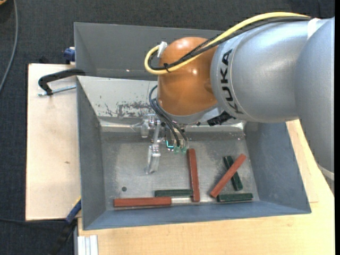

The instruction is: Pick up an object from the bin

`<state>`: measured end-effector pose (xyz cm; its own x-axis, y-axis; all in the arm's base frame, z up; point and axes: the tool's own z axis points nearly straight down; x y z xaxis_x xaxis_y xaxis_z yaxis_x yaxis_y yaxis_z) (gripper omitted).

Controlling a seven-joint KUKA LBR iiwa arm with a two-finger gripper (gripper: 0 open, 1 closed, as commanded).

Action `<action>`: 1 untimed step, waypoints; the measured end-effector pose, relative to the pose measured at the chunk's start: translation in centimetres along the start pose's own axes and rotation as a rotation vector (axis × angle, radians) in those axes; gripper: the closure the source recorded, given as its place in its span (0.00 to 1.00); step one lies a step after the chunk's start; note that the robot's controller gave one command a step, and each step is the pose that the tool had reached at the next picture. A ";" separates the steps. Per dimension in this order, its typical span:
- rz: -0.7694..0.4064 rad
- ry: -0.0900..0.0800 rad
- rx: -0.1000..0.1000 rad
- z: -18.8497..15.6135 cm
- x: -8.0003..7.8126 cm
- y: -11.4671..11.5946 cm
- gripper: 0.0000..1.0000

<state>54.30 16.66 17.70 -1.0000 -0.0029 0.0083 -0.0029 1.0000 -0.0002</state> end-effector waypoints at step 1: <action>0.002 -0.009 -0.001 -0.5 -0.2 -0.1 0.00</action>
Offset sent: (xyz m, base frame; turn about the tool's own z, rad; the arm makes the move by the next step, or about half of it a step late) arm -0.0508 -0.0640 -0.0170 -0.4346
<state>54.50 16.57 18.18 -1.0000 -0.0007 -0.0004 -0.0007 1.0000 0.0013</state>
